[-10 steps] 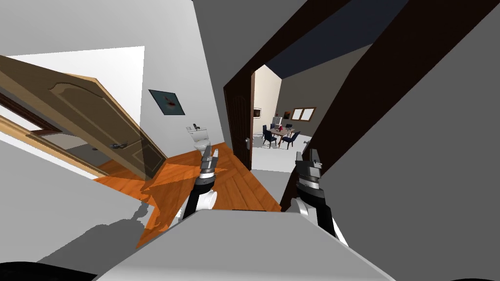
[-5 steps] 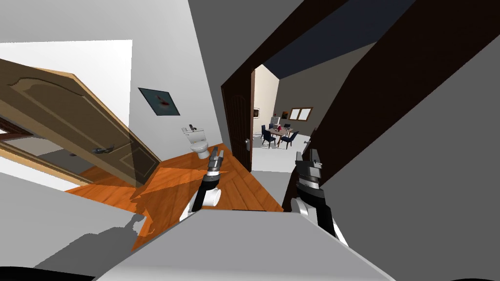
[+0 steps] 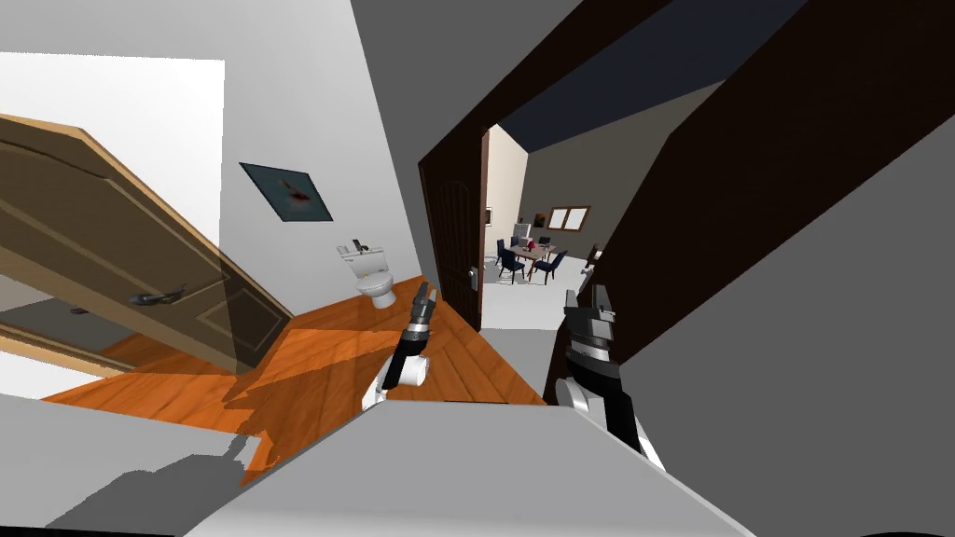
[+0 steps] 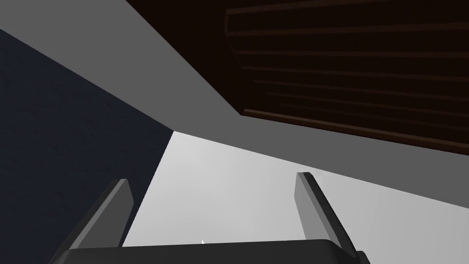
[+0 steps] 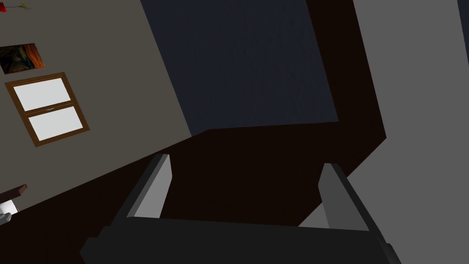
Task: Push the door open
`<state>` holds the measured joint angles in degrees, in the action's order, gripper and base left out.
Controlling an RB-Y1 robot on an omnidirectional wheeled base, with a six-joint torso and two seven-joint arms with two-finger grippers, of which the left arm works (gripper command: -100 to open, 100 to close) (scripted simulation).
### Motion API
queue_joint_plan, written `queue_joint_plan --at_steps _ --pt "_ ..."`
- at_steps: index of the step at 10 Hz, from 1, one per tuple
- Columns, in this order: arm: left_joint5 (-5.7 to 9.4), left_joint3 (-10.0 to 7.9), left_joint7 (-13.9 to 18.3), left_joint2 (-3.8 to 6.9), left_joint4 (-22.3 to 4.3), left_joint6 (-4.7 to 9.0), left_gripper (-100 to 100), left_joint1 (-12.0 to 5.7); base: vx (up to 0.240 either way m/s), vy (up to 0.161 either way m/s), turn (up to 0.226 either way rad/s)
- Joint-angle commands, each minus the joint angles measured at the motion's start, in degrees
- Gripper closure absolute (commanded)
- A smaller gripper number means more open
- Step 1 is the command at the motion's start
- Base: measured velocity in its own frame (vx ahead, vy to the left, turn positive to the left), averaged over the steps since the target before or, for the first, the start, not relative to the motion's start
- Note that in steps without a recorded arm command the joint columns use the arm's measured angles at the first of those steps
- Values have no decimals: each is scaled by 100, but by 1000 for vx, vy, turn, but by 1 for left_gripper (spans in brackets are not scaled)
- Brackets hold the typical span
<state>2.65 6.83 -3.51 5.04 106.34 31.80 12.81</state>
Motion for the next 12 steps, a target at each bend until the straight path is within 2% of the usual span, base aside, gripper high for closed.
queue_joint_plan --at_steps 1,3,4,8,9,11,12 --pt "-5 95 26 -12 -250 -19 -100 -134 86 78 -87" --pt "7 178 83 -3 -561 -54 -100 -347 89 97 -81" --pt "7 178 83 -3 -599 -54 -100 -347 50 76 -24" --pt "33 347 200 5 -1269 -124 -100 -778 61 89 -82" --pt "33 347 200 5 -1306 -124 -100 -778 57 82 -25" --pt "46 432 259 5 -1665 -159 -100 -997 51 73 -65" --pt "46 432 259 5 -1665 -159 -100 -997 47 69 -38"
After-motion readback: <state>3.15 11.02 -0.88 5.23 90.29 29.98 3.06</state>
